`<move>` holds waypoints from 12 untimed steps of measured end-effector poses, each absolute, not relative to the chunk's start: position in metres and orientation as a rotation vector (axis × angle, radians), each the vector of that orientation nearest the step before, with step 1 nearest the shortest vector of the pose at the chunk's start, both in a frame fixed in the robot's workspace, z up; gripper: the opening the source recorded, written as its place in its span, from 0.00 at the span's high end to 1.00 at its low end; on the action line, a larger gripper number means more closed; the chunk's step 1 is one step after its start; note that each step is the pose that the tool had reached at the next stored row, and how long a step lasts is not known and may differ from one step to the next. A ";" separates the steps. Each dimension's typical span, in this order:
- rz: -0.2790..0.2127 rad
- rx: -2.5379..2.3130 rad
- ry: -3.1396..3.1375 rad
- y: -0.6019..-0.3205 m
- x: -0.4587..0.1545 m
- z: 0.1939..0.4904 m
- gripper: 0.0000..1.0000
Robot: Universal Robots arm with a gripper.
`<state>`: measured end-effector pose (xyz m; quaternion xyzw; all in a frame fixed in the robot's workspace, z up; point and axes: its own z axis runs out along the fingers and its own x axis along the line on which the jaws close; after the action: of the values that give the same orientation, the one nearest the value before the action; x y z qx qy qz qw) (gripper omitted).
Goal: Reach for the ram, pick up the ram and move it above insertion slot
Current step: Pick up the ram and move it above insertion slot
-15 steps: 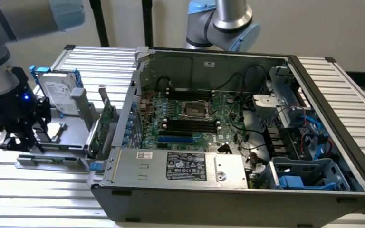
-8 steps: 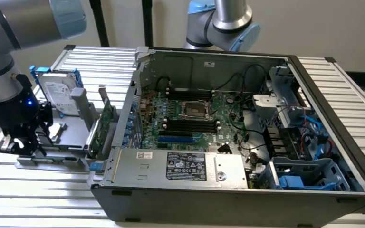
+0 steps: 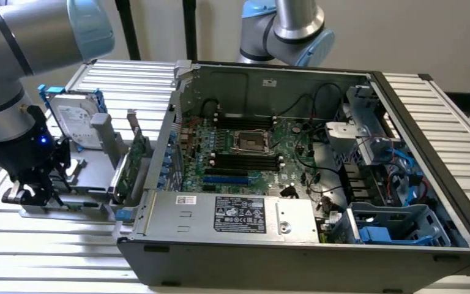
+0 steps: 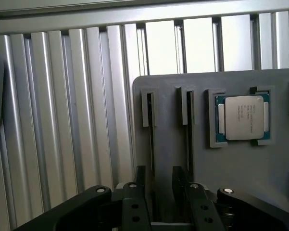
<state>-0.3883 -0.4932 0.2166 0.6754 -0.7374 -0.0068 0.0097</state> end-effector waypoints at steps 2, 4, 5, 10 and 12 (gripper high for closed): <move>-0.021 2.113 -2.298 -0.493 -0.388 0.213 0.64; -0.020 2.117 -2.294 -0.493 -0.388 0.210 0.64; -0.020 2.119 -2.292 -0.493 -0.388 0.208 0.64; -0.020 2.130 -2.282 -0.494 -0.388 0.202 0.64; -0.020 2.133 -2.278 -0.494 -0.388 0.201 0.64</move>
<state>-0.3884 -0.4936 0.2007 0.6835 -0.7299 -0.0063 0.0101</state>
